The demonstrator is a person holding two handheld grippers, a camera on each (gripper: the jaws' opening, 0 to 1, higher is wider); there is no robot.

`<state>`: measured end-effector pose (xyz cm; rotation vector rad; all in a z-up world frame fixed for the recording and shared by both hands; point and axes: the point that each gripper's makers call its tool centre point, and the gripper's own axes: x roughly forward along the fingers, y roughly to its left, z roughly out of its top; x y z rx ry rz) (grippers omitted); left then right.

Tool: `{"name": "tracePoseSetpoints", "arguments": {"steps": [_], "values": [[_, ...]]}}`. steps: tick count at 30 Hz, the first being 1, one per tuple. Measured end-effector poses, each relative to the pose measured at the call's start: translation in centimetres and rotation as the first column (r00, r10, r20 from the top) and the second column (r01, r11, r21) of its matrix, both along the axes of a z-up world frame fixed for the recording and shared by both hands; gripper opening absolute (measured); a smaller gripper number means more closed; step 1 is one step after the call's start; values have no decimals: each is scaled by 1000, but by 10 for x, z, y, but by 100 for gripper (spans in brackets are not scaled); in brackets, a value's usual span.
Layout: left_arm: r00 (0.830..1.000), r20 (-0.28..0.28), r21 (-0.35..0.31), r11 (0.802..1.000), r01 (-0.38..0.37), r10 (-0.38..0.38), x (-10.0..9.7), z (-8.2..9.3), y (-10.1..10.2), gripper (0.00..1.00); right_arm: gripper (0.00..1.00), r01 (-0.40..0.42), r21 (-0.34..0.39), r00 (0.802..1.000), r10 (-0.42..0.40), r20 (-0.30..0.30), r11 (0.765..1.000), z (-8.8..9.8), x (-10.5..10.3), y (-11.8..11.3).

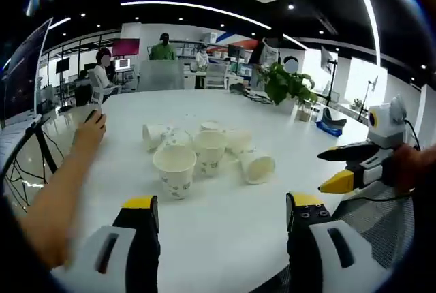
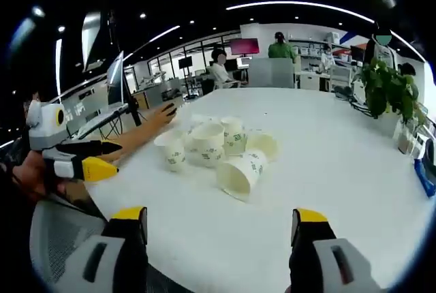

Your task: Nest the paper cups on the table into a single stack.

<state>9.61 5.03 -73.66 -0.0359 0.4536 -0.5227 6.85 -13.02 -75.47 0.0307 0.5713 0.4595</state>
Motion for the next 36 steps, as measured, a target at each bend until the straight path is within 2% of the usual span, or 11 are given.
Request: {"name": "tracePoseSetpoints", "arguments": {"steps": [13,36], "values": [[1000,-1,5,1000,12,-12,-1,-1,-3,75,87,2,1,1000,-2,-3,1000,-7,3,-3],[1000,1,1,1000,2,-2,-1,1,-1,75,87,-13,-14,1000,13,-4,1000,-4,0,2]]}}
